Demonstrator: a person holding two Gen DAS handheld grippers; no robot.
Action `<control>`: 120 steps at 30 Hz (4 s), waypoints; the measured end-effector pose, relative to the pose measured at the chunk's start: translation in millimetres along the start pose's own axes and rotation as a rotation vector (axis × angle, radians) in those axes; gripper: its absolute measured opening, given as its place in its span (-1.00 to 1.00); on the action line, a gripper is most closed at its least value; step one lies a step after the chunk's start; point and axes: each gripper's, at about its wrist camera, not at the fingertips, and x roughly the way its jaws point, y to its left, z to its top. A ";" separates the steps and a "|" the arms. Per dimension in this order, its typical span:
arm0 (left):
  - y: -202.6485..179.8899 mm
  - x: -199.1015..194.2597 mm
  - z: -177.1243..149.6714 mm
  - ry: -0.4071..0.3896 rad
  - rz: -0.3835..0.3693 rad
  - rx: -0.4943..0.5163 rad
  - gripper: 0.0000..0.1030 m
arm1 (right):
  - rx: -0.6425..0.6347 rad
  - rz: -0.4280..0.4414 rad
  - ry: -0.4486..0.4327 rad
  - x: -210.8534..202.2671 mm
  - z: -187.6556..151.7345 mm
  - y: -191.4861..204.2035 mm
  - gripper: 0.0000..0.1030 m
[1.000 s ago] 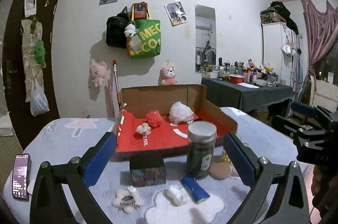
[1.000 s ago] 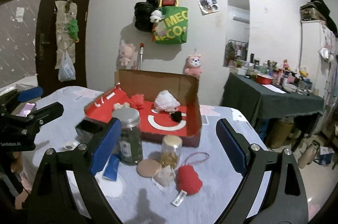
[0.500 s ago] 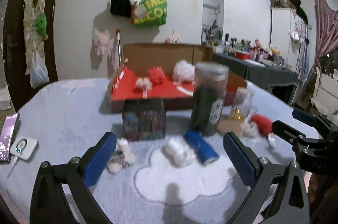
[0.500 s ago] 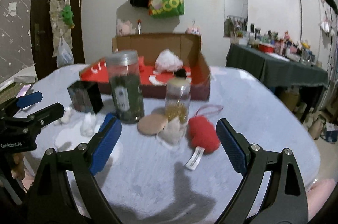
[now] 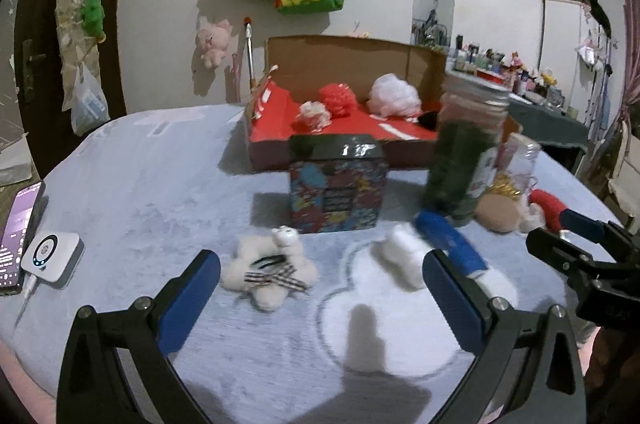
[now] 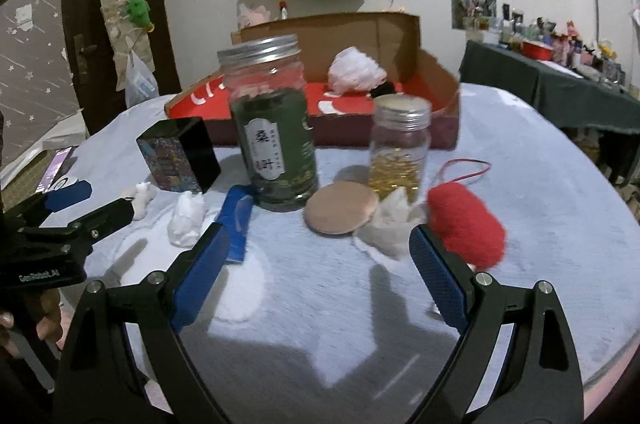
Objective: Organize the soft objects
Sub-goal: 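Withdraw both tools from the box toward the remaining soft items, then grasp the white plush bunny with the left tool while the right tool grasps the blue cylinder, then carry the bunny and blue cylinder into the box and open both tools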
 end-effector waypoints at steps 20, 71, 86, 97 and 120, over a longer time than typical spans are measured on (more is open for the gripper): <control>29.3 47.2 5.9 0.189 -0.036 0.034 0.14 | -0.105 0.159 0.189 64.2 10.5 42.7 -0.14; -17.5 28.6 32.0 0.179 -0.260 0.078 0.09 | 0.032 0.226 0.159 11.0 16.4 -41.4 -0.60; 43.5 28.0 27.0 0.186 -0.128 0.080 0.09 | 0.036 0.135 0.168 -0.7 22.2 -87.4 -0.60; 66.5 48.6 37.4 0.200 -0.160 0.102 0.09 | -0.026 0.094 0.182 4.1 37.0 -109.9 -0.60; 71.2 81.1 122.9 0.167 -0.290 0.222 0.09 | -0.218 0.201 0.192 60.3 129.4 -110.1 -0.60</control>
